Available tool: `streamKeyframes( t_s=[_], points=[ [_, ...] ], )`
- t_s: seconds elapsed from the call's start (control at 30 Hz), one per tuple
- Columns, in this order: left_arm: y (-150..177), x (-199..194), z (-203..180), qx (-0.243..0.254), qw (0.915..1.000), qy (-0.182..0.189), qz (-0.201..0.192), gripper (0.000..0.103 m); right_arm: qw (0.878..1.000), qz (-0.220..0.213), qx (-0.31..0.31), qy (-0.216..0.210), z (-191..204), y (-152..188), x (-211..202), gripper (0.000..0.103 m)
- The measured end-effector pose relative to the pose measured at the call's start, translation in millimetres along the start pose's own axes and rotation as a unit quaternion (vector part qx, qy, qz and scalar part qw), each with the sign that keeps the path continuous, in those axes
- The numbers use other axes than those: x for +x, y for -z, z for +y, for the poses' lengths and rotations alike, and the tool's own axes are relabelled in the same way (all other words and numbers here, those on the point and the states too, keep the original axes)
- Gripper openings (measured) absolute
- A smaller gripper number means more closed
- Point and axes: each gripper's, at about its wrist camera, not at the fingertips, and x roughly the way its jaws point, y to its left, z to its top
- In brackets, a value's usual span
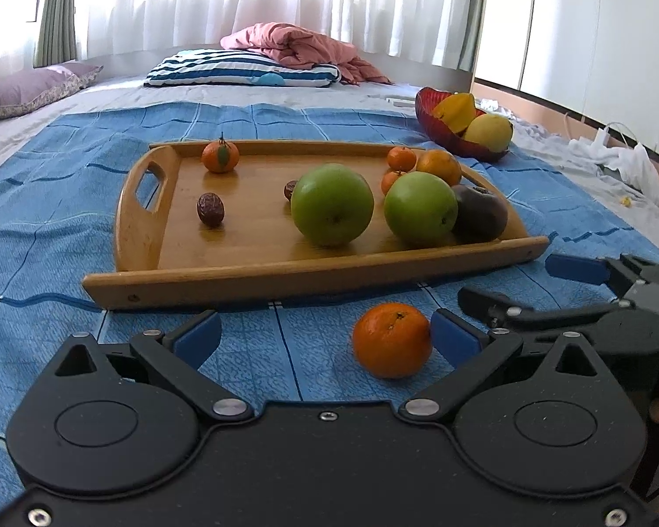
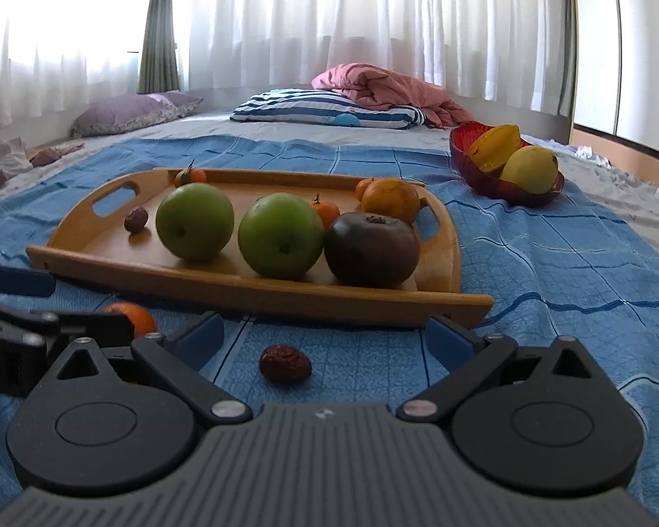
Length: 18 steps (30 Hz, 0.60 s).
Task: Organize fruits
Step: 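Move the left tool toward the large orange while the right tool approaches the last date, then grasp the large orange with the left tool while the right tool grasps the last date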
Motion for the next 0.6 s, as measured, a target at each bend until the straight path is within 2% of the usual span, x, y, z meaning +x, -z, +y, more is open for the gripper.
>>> streamKeyframes(
  t_s=[0.13, 0.37, 0.6],
  points=[
    [3.7, 2.7, 5.4, -0.015, 0.9998, 0.011, 0.002, 0.103, 1.0, -0.002, -0.016, 0.007, 6.3, 6.4, -0.2, 0.103],
    [9.2, -0.3, 4.2, -0.019, 0.9997, 0.013, -0.003, 0.102, 1.0, 0.002, 0.011, -0.014, 1.0, 11.7, 0.4, 0.103],
    [9.5, -5.3, -3.2, -0.015, 0.9997, 0.02, 0.003, 0.09, 0.999, -0.008, 0.022, -0.036, -3.0, 18.7, -2.1, 0.1]
  ],
)
